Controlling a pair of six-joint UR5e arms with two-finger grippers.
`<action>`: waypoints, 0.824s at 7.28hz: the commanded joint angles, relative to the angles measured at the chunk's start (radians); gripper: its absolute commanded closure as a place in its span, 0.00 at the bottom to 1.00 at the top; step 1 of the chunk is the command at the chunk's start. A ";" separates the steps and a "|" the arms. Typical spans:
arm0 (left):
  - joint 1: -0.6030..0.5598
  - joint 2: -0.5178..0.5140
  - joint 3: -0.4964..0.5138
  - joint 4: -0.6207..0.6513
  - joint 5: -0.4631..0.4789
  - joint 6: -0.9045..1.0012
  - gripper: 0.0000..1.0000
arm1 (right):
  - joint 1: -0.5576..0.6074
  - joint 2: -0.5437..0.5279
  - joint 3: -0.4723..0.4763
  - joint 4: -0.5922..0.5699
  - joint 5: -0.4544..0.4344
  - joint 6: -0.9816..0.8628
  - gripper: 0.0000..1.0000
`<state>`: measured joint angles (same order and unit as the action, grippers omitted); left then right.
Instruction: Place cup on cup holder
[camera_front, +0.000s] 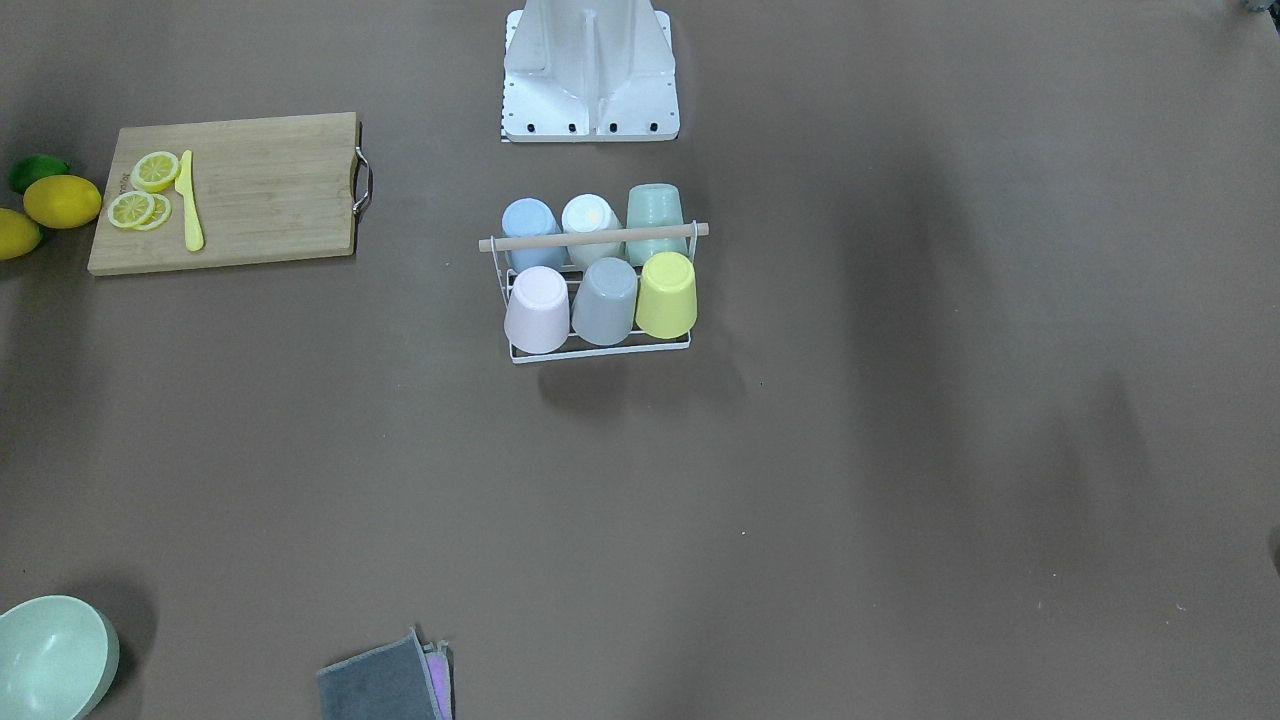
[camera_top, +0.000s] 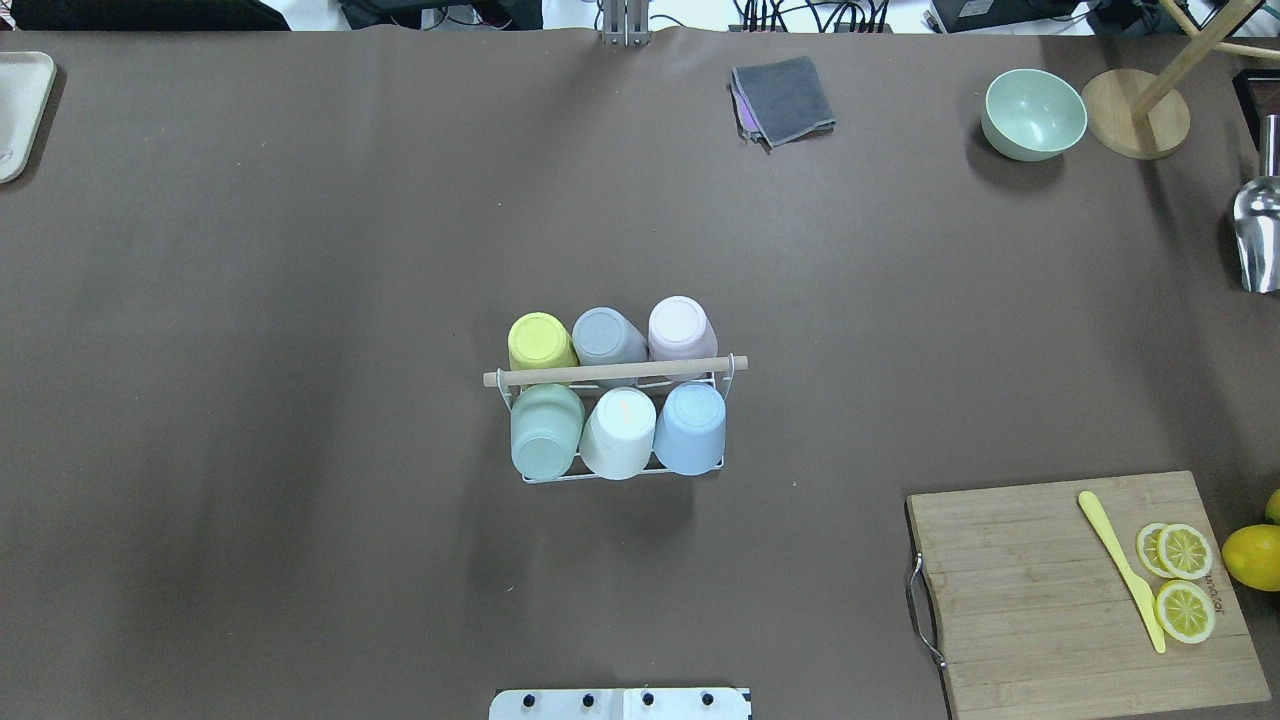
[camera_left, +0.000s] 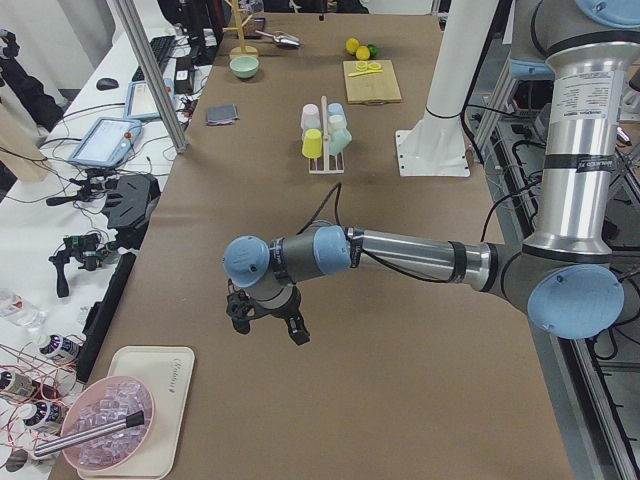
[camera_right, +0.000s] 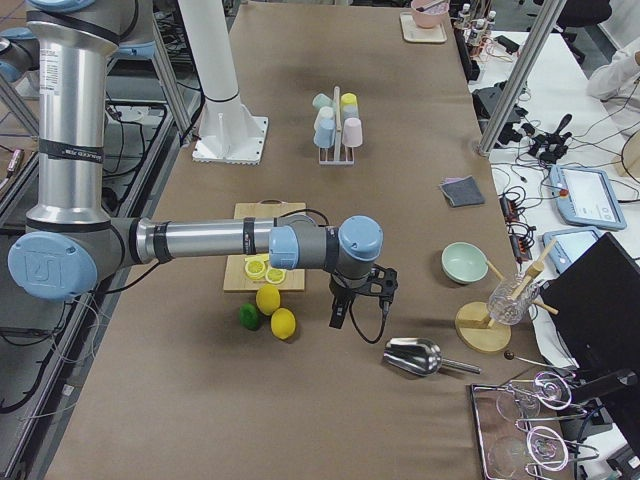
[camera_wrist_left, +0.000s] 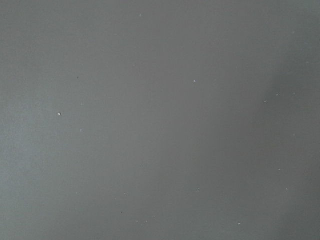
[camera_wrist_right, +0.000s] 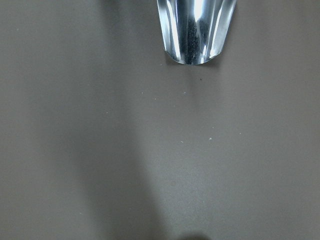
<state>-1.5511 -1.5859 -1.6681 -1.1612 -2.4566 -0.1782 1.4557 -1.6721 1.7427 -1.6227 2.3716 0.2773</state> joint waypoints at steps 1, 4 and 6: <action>0.000 0.001 0.001 -0.005 -0.001 -0.001 0.02 | 0.000 -0.002 0.001 -0.002 0.000 -0.001 0.01; 0.002 0.001 0.005 -0.020 -0.001 -0.003 0.02 | 0.002 -0.024 0.023 -0.003 -0.003 0.012 0.01; 0.002 0.001 0.004 -0.018 -0.001 -0.004 0.02 | 0.002 -0.023 0.023 -0.003 -0.005 0.014 0.01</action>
<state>-1.5493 -1.5849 -1.6643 -1.1800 -2.4576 -0.1814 1.4572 -1.6949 1.7645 -1.6256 2.3683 0.2895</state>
